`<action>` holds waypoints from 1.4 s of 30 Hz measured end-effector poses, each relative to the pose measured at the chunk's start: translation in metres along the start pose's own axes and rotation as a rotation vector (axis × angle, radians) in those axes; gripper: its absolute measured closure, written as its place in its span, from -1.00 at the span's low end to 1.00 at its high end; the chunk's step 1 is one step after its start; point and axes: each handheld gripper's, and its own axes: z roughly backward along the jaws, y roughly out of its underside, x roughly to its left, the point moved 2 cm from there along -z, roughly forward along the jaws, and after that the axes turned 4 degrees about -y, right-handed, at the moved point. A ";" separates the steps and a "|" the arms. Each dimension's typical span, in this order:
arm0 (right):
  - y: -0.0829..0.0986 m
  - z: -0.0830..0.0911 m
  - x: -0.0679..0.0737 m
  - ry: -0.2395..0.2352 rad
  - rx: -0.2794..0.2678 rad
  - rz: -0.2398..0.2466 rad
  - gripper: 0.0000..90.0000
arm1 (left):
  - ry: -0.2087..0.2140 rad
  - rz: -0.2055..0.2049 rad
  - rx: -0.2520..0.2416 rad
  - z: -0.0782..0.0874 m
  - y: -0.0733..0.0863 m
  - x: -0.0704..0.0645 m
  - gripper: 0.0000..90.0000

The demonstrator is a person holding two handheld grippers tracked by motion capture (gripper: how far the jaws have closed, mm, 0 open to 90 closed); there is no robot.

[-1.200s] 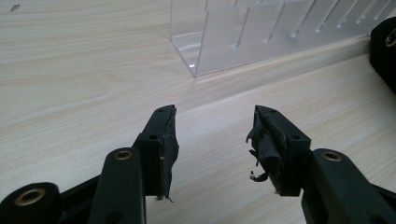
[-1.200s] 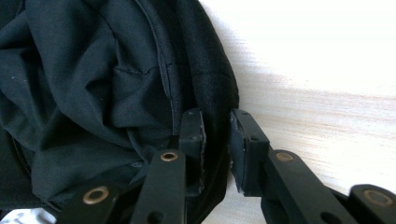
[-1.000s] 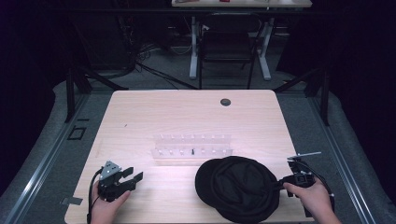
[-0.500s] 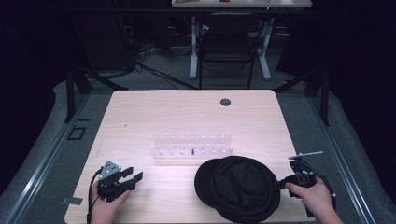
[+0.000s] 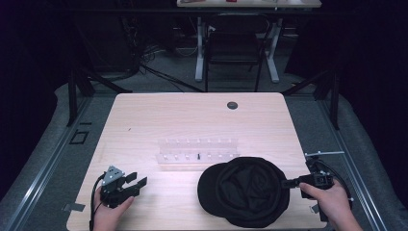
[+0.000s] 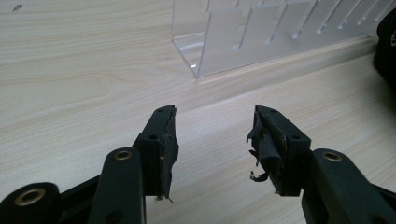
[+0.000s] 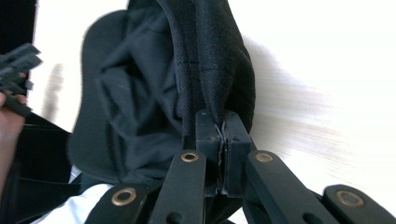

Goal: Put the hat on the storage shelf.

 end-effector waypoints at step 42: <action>-0.020 0.029 0.076 -0.277 -0.057 0.071 0.96 | -0.004 0.002 -0.004 0.000 0.000 0.001 0.12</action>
